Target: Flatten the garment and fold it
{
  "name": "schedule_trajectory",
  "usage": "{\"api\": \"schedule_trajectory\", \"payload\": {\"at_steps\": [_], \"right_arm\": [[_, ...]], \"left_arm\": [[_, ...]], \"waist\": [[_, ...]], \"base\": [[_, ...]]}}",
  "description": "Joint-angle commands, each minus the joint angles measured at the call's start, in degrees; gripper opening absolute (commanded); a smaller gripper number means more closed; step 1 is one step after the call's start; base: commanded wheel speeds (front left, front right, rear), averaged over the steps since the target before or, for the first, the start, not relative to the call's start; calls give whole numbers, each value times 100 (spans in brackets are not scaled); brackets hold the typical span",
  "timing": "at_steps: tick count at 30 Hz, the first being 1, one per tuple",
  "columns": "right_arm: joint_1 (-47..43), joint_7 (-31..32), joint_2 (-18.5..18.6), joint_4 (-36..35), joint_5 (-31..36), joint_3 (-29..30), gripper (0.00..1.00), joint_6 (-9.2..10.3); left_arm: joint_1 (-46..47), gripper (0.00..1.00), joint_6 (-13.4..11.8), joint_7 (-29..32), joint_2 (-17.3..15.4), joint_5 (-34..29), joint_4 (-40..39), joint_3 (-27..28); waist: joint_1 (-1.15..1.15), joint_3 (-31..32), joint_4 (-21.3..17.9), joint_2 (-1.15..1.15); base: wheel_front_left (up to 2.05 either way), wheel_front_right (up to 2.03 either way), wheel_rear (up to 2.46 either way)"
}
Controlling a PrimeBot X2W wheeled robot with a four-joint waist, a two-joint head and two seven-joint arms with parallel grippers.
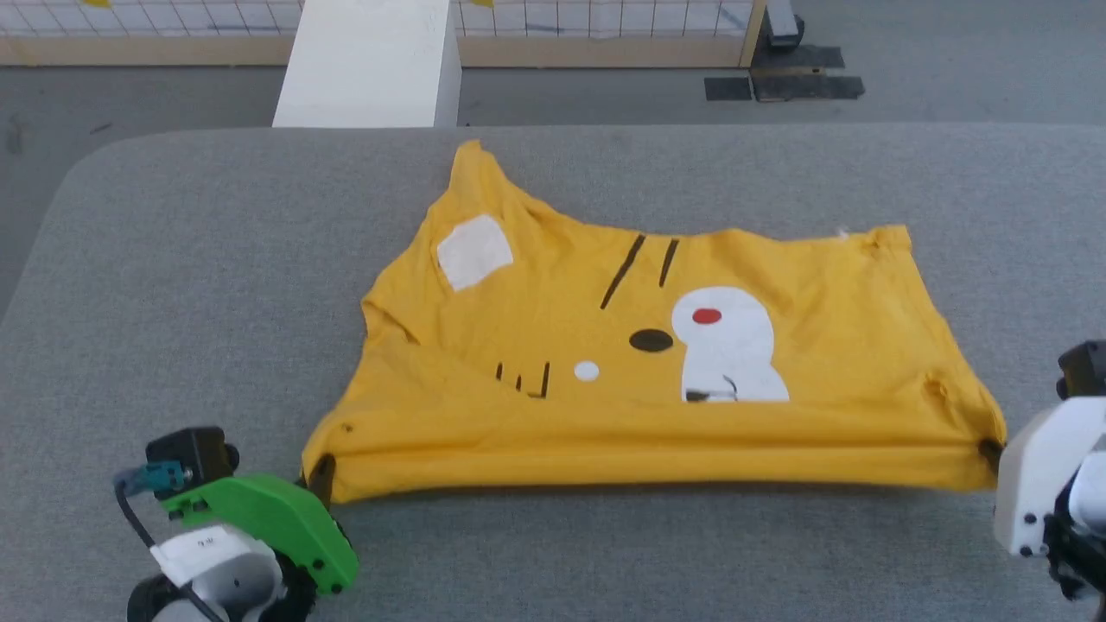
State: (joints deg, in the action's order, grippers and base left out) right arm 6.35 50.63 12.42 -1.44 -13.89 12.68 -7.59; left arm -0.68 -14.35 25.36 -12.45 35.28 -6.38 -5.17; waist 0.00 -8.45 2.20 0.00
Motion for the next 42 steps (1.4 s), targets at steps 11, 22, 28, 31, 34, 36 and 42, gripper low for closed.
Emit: {"api": "schedule_trajectory", "payload": {"at_steps": [11,22,28,31,34,36,42], "right_arm": [[-637,230,-57,498,104,-96,0,10],[-199,-244,12,120,-185,288,100,10],[526,-976,-89,-149,-200,691,100,10],[879,-1343,-24,-81,-140,721,100,10],[1203,-1619,42,43,-90,689,100,10],[1388,-1727,104,123,-38,627,100,10],[1958,-1837,215,268,13,279,100,10]], "left_arm": [[-560,0,-173,504,77,134,592,-272],[204,100,-15,228,-285,72,-100,41],[1124,100,575,-742,-417,-242,-352,-15],[1623,100,874,-1397,-317,-409,24,-143],[2132,100,1167,-2030,-254,-597,501,-272],[2497,100,1307,-2330,-195,-683,889,-352],[3811,100,1641,-2539,-36,-718,2134,-552]], "waist": [[0,6,-37,0],[0,321,-127,0],[0,150,-217,0],[0,-89,-237,0],[0,-370,-250,0],[0,-588,-259,0],[0,-1278,-308,0]], "base": [[0,0,0],[0,0,0],[0,0,0],[0,0,0],[0,0,0],[0,0,0],[0,0,0]]}}
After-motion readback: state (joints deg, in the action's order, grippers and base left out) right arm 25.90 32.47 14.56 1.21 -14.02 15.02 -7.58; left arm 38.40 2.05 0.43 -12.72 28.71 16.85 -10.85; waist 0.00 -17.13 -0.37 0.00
